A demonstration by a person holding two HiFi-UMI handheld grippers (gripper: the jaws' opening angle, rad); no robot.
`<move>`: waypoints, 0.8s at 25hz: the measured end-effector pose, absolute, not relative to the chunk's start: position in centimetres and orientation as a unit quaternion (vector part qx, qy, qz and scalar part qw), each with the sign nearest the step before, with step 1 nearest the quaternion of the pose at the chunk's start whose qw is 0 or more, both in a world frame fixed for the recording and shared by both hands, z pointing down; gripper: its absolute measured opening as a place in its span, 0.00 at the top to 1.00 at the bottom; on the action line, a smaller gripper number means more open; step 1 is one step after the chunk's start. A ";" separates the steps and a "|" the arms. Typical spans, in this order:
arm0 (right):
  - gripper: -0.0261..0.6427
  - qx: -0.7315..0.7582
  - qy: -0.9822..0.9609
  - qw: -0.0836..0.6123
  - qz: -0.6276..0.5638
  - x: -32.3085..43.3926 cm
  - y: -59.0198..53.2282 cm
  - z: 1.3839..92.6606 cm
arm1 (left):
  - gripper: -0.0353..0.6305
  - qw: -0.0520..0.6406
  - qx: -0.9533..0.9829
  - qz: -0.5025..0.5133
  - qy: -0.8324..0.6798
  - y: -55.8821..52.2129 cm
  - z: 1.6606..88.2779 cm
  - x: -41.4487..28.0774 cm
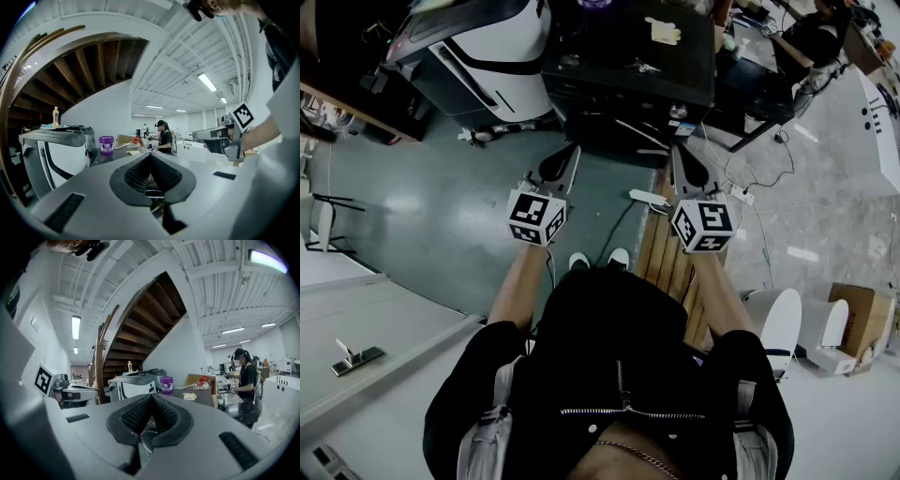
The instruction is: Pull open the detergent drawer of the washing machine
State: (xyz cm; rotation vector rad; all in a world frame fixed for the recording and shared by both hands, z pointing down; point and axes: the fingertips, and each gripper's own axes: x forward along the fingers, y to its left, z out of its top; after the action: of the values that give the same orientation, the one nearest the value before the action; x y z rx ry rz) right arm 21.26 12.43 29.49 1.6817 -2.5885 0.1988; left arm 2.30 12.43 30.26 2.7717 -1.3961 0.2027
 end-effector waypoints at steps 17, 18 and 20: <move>0.95 0.495 -0.862 0.019 0.106 20.2 11.9 31.1 | 0.91 0.028 0.874 0.077 -0.478 12.9 31.4 2.0; 0.95 0.496 -0.861 0.019 0.108 20.2 11.8 31.2 | 0.91 0.028 0.874 0.076 -0.478 12.7 31.3 2.0; 0.95 0.499 -0.859 0.020 0.112 20.2 11.4 31.5 | 0.91 0.026 0.876 0.076 -0.476 12.3 31.3 2.0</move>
State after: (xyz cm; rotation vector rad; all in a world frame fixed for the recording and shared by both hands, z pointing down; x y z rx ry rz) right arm 20.16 11.41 31.46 1.5465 -2.6651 0.3472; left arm 2.02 12.30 31.34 2.7059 -1.4713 0.2362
